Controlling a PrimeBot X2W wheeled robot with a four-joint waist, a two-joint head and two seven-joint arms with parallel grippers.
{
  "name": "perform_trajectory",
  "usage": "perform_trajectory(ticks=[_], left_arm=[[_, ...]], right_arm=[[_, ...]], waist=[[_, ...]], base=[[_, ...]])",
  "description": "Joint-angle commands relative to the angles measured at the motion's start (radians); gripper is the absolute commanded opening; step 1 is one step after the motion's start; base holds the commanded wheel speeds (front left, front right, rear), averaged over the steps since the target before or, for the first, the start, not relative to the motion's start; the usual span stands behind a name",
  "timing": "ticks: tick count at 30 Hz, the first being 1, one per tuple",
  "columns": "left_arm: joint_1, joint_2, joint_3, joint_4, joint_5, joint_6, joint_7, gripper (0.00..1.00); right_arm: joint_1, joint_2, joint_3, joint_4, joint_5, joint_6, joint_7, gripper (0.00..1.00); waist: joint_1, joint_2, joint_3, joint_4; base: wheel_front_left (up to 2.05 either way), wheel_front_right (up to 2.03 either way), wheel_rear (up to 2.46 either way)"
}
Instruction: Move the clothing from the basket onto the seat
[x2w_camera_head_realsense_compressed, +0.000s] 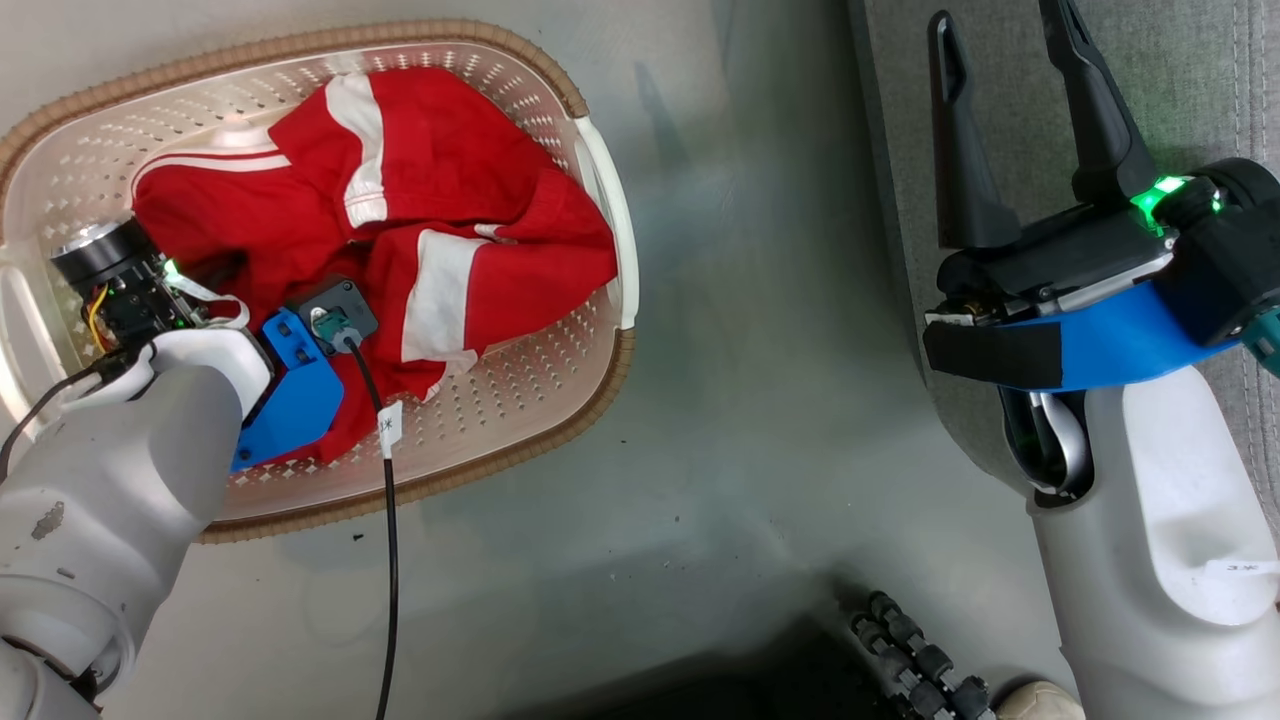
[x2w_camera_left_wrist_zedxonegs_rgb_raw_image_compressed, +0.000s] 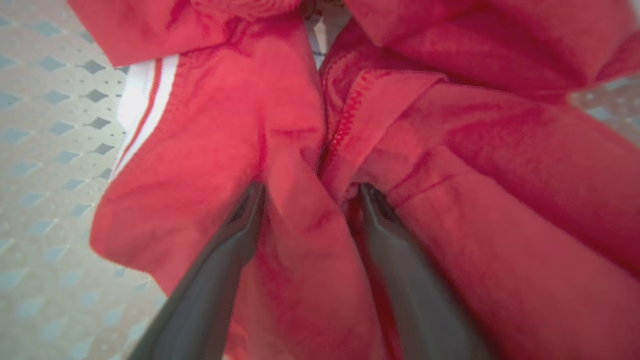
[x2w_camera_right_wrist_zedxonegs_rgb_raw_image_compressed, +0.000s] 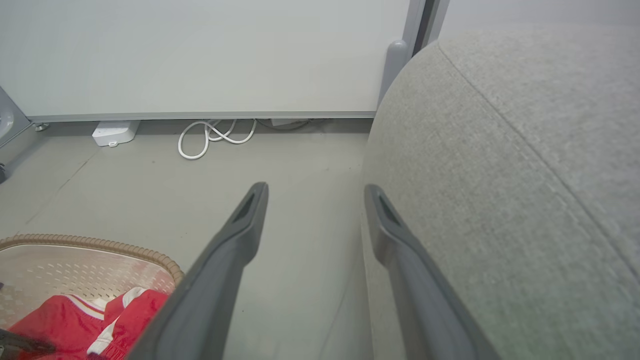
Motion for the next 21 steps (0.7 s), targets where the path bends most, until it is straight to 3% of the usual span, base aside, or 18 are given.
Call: perform_trajectory(ticks=[1, 2, 3, 4, 14, 21], left_arm=[[-0.019, 0.004, -0.002, 0.002, 0.010, -0.002, 0.008, 0.93], [-0.020, 0.005, -0.003, 0.003, 0.010, -0.002, 0.009, 0.41], [-0.021, 0.006, -0.004, 0.004, 0.013, -0.002, 0.014, 0.05], [-0.020, 0.005, -0.005, 0.004, 0.014, -0.002, 0.019, 0.00], [0.008, -0.019, -0.011, 0.005, -0.011, -0.002, -0.010, 0.00], [0.035, -0.071, 0.000, 0.005, -0.069, -0.002, -0.058, 0.00]], right_arm=[[-0.018, -0.003, -0.003, -0.005, 0.009, 0.000, -0.003, 1.00], [-0.018, -0.003, -0.004, -0.006, 0.009, 0.000, -0.003, 1.00], [-0.017, -0.003, -0.005, -0.007, 0.010, 0.000, -0.003, 1.00], [-0.017, -0.003, -0.007, -0.007, 0.010, 0.000, -0.003, 1.00], [-0.010, -0.003, -0.014, 0.006, 0.003, 0.000, -0.002, 1.00], [0.024, -0.003, -0.028, 0.021, -0.020, 0.000, -0.002, 1.00]], waist=[[-0.0001, 0.0000, 0.007, -0.002], [-0.0001, 0.0000, 0.010, -0.003], [-0.0001, 0.0000, 0.012, -0.003], [-0.0001, 0.0000, 0.014, -0.003], [-0.0001, 0.0000, -0.021, 0.008], [-0.0001, 0.0000, -0.097, 0.040]], base=[[0.00, 0.00, 0.00], [0.00, 0.00, 0.00], [0.00, 0.00, 0.00], [0.00, 0.00, 0.00], [0.00, 0.00, 0.00], [0.00, 0.00, 0.00]])
